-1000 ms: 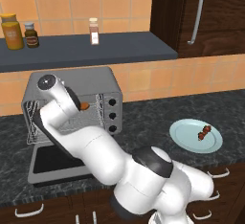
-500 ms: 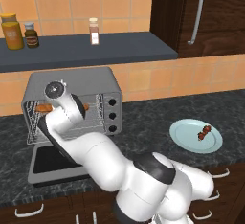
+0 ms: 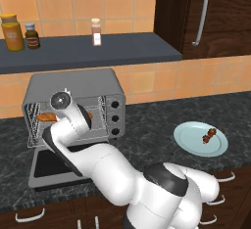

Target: Pick up the kebab skewer and baguette bread, and place them inside the toaster oven. Close the toaster oven door and start by setting the timer.

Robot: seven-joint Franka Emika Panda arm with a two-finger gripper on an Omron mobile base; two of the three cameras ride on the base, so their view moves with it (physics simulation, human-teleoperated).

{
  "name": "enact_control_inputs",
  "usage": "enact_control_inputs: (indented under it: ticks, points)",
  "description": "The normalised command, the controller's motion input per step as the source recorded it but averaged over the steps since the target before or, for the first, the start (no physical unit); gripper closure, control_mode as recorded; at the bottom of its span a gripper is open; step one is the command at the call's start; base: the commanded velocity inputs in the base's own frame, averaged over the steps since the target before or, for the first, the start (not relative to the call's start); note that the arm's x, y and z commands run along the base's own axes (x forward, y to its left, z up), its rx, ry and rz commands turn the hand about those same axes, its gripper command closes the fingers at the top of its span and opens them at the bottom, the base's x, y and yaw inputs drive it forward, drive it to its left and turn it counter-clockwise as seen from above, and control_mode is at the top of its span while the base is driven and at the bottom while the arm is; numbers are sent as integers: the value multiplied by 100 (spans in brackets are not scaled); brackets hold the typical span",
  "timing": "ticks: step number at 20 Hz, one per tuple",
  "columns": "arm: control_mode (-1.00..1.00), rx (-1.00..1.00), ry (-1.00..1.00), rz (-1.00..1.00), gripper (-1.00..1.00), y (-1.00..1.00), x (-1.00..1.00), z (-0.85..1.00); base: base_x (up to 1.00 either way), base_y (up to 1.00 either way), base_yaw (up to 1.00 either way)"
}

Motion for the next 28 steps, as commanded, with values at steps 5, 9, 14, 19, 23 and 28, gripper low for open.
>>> enact_control_inputs:
  ticks: [5, 9, 14, 19, 23, 28]
  points:
    - [-100, 0, 0, 0, 100, 0, 42, 0, 0, 0, 0]
    - [-100, 0, 3, 0, 100, 0, 34, 0, 0, 0, 0]
    - [-100, 0, 5, 0, -100, 0, 9, 0, 0, 0, 0]
    - [-100, 0, 0, 0, -100, 0, 0, 0, 0, 0, 0]
    - [-100, 0, 0, 0, -100, 0, 0, 0, 0, 0, 0]
    - [-100, 0, 0, 0, -100, -2, 0, 23, 0, 0, 0]
